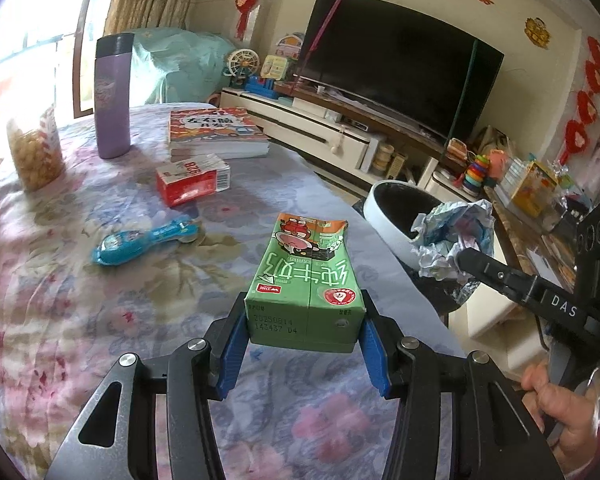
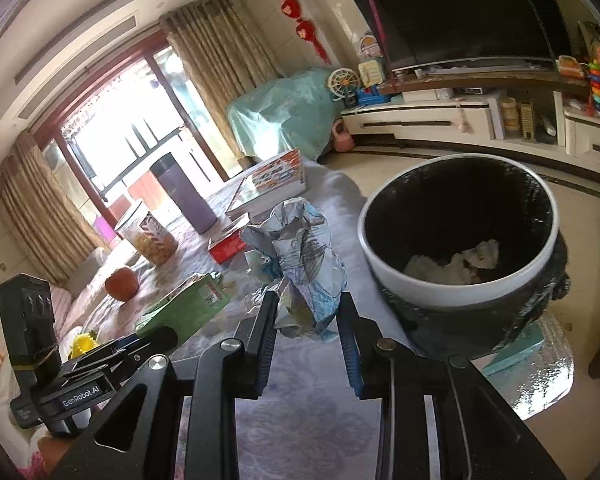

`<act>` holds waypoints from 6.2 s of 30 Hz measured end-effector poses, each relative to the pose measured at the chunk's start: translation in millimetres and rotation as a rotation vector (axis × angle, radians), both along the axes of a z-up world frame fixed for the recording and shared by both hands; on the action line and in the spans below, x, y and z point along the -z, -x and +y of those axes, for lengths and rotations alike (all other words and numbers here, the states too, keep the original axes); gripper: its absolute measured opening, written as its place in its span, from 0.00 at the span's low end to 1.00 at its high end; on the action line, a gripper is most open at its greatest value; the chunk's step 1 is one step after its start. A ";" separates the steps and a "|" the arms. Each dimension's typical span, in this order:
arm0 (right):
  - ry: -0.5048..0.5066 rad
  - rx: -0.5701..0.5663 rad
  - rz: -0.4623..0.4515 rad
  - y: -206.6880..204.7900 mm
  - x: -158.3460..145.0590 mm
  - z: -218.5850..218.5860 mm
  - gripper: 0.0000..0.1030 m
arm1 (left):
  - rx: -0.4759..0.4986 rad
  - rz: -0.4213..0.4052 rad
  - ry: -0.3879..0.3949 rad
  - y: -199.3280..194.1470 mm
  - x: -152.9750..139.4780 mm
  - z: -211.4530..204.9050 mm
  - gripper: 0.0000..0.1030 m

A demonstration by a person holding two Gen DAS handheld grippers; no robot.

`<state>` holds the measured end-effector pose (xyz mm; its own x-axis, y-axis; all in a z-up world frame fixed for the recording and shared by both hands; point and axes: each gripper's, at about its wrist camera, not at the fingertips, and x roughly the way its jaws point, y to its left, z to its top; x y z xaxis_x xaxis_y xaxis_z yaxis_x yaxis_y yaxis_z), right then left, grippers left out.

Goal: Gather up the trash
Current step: 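Carry the green carton and crumpled paper over the trash bin with both tools, then lower the carton and paper into the bin and open both tools, then move both open tools back over the table toward the blue package and milk box, then grasp the blue candy package with the left tool while the right tool grasps the red-white milk box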

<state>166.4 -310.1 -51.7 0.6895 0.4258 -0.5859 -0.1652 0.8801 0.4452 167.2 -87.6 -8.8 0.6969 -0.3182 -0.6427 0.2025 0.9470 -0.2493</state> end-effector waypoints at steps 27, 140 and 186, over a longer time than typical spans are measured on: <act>0.046 0.161 0.043 -27.2 3.2 -82.8 0.29 | 0.145 -0.038 -0.035 -70.2 0.1 -78.7 0.48; 0.032 -0.146 0.112 -52.2 28.6 90.1 0.89 | -0.062 0.098 -0.206 -78.9 38.4 95.1 0.75; 0.343 -0.430 0.110 -200.3 66.5 227.8 0.89 | -0.221 0.124 0.012 -50.9 54.5 156.6 0.21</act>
<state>366.7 -82.3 -118.2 0.4228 0.4273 -0.7991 -0.5101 0.8411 0.1799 218.1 69.0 -63.3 0.6661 -0.1753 -0.7249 -0.0420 0.9616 -0.2711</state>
